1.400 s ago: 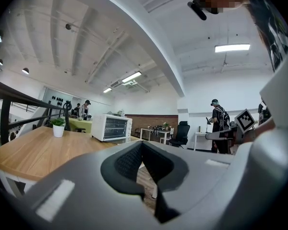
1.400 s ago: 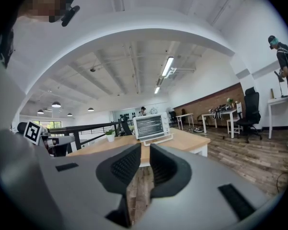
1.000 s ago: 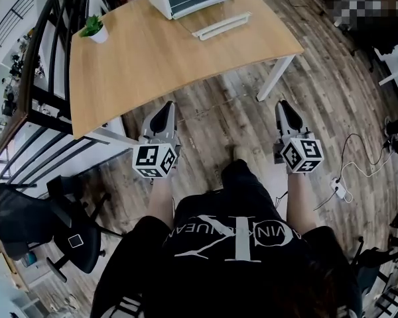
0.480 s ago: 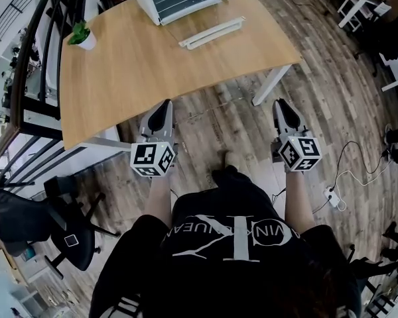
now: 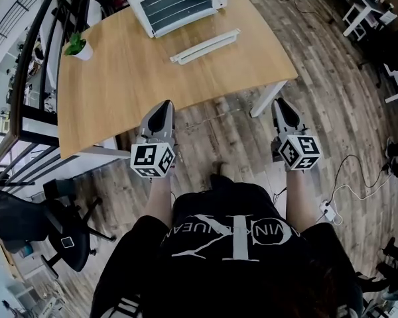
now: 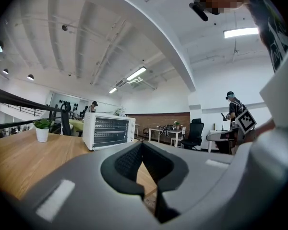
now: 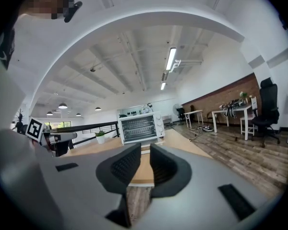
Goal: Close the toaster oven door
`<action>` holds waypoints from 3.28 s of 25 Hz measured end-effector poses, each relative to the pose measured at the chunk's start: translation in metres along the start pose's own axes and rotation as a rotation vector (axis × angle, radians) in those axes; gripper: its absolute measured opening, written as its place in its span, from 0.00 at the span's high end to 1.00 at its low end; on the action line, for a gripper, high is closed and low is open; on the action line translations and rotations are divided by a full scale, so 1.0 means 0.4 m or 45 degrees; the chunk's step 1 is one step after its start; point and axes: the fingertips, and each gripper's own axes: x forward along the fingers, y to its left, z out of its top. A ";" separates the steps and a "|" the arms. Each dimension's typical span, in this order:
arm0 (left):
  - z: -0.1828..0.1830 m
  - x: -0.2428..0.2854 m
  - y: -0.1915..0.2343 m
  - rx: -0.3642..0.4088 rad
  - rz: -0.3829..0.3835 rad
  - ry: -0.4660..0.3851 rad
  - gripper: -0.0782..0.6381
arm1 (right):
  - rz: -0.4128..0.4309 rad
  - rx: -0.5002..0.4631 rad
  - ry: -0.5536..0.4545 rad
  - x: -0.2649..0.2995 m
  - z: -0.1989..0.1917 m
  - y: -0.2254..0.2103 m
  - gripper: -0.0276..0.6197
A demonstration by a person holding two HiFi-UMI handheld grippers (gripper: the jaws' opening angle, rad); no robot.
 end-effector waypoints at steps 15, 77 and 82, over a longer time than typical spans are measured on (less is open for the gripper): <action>-0.010 0.084 -0.014 0.007 0.105 0.008 0.87 | 0.129 -0.011 0.040 0.105 0.001 -0.082 0.92; -0.092 0.500 0.225 -0.101 0.227 0.103 0.87 | 0.323 -0.011 0.388 0.728 -0.094 -0.175 0.92; -0.107 0.528 0.253 -0.106 0.240 0.124 0.88 | 0.318 -0.002 0.434 0.777 -0.121 -0.188 0.92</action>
